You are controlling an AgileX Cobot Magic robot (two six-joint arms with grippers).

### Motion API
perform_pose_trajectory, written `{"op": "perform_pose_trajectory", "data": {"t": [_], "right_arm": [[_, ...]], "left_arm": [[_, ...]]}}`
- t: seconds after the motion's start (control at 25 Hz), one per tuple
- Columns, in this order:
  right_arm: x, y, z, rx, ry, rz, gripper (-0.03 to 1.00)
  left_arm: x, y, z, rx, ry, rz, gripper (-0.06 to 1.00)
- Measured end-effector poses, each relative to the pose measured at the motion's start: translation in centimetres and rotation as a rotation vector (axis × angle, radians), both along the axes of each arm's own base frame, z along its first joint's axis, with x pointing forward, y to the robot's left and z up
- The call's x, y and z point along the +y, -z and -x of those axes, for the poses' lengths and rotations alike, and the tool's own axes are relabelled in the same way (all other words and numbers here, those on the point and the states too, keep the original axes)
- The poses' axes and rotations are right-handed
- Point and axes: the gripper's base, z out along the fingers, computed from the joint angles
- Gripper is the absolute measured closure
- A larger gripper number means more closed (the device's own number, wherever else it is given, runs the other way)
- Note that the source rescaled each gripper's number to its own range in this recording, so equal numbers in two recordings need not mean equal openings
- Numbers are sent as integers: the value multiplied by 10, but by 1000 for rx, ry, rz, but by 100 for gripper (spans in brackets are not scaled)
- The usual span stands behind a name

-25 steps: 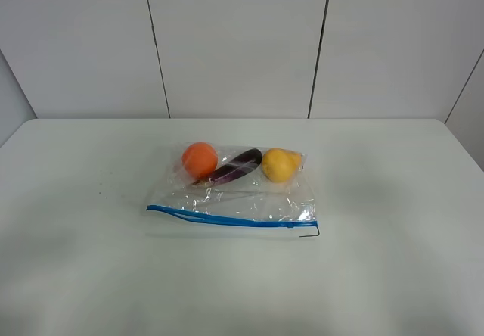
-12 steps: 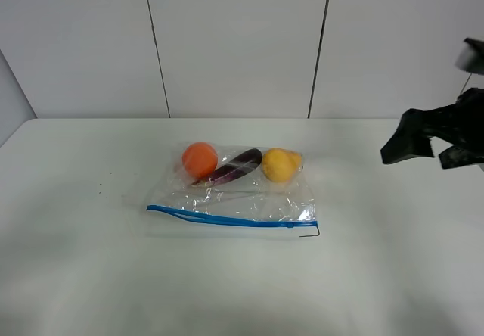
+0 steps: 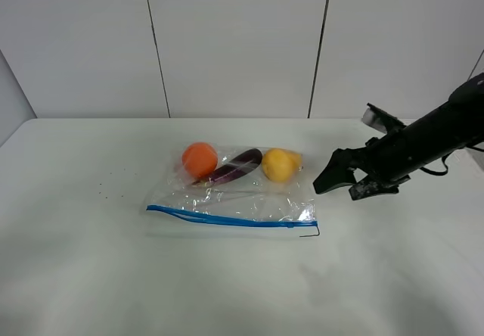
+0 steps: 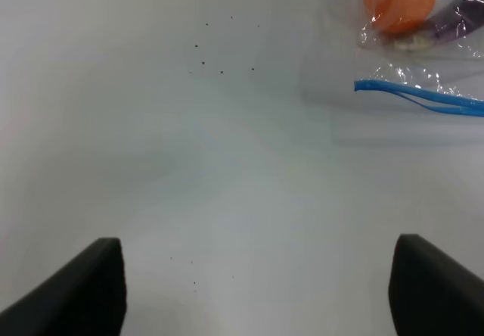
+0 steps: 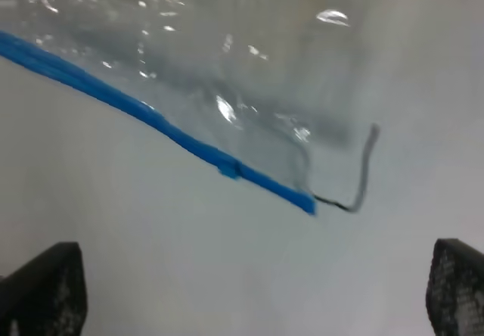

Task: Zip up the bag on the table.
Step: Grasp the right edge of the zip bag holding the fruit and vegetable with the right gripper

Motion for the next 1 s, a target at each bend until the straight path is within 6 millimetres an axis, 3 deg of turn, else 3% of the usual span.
{"op": "perform_pose_trajectory", "data": {"t": [0.36, 0.76, 1.0], "right_arm": [[10, 59, -22, 67, -98, -123, 0], [18, 88, -36, 115, -135, -244, 3], [20, 86, -38, 86, -133, -280, 6]], "left_arm": [[0, 0, 0, 0, 0, 0, -6], [0, 0, 0, 0, 0, 0, -6], [0, 0, 0, 0, 0, 0, -6]]}}
